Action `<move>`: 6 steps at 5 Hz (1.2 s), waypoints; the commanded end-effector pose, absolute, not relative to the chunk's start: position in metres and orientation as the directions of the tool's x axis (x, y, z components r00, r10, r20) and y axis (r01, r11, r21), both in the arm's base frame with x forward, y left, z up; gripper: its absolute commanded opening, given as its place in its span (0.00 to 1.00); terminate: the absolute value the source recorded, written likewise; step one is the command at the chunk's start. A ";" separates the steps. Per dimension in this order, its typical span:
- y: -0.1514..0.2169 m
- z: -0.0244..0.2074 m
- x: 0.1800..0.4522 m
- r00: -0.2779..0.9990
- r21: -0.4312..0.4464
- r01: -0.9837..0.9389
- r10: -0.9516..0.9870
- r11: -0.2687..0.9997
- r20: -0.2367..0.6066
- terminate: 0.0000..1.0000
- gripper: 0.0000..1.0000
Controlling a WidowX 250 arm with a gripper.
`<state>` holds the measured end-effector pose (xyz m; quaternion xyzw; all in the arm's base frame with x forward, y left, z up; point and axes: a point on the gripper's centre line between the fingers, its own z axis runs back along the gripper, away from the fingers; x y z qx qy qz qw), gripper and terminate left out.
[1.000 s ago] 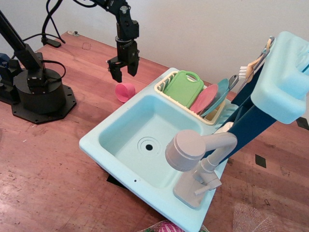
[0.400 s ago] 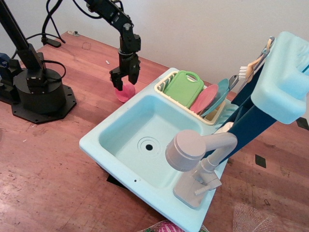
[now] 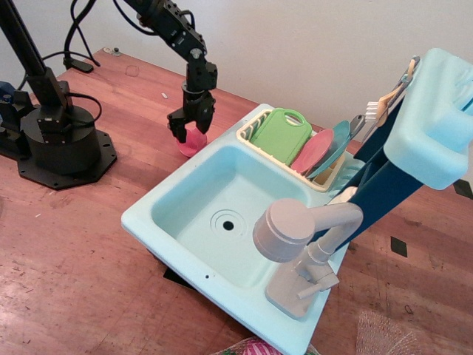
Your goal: Put cup from anywhere into sink
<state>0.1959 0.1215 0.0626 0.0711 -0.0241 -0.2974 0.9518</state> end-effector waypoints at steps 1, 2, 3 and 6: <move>0.120 0.052 0.207 0.798 0.152 0.597 -0.603 0.788 -0.012 0.00 1.00; 0.116 0.039 0.211 0.776 0.133 0.626 -0.630 0.768 -0.016 0.00 1.00; 0.114 0.039 0.214 0.770 0.163 0.631 -0.638 0.758 -0.018 0.00 0.00; 0.117 0.061 0.237 0.740 0.195 0.664 -0.672 0.722 -0.029 0.00 0.00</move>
